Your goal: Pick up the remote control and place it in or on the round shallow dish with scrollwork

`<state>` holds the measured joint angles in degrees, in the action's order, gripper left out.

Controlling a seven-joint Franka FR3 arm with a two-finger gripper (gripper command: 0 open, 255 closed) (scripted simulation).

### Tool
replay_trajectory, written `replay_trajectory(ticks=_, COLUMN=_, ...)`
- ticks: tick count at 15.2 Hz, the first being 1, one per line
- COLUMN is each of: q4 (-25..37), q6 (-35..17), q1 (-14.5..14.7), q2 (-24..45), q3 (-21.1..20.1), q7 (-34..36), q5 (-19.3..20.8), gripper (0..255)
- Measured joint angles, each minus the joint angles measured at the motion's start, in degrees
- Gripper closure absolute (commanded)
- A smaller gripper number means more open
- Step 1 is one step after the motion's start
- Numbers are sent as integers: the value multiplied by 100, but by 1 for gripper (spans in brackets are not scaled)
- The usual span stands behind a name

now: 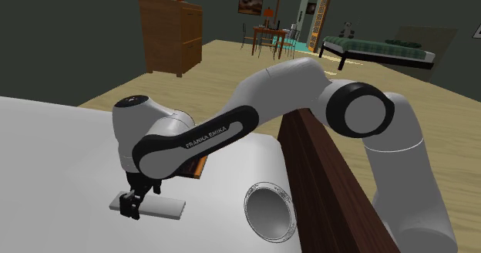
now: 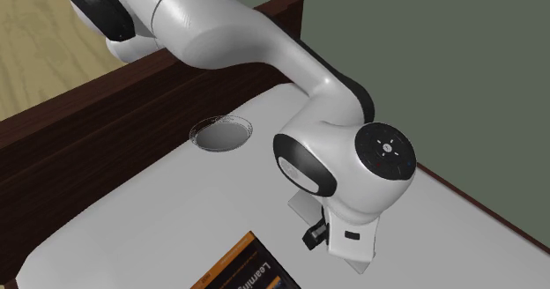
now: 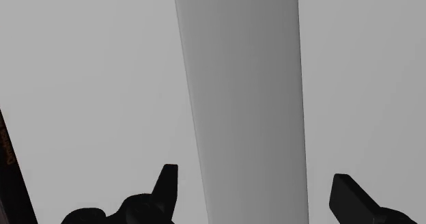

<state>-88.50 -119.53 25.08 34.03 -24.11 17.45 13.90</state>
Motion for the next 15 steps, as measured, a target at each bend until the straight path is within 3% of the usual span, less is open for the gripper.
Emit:
replay_trajectory(ticks=5, q4=-12, q6=-25, q1=0, q2=11, q3=4, q7=2, q5=6, gripper=0)
replay_trajectory(ticks=6, q4=-12, q6=-25, q1=0, q2=11, q3=4, q7=2, q5=6, gripper=255)
replay_trajectory(ticks=15, q4=0, q6=-22, q1=5, q2=11, q3=2, q7=2, q5=8, gripper=255)
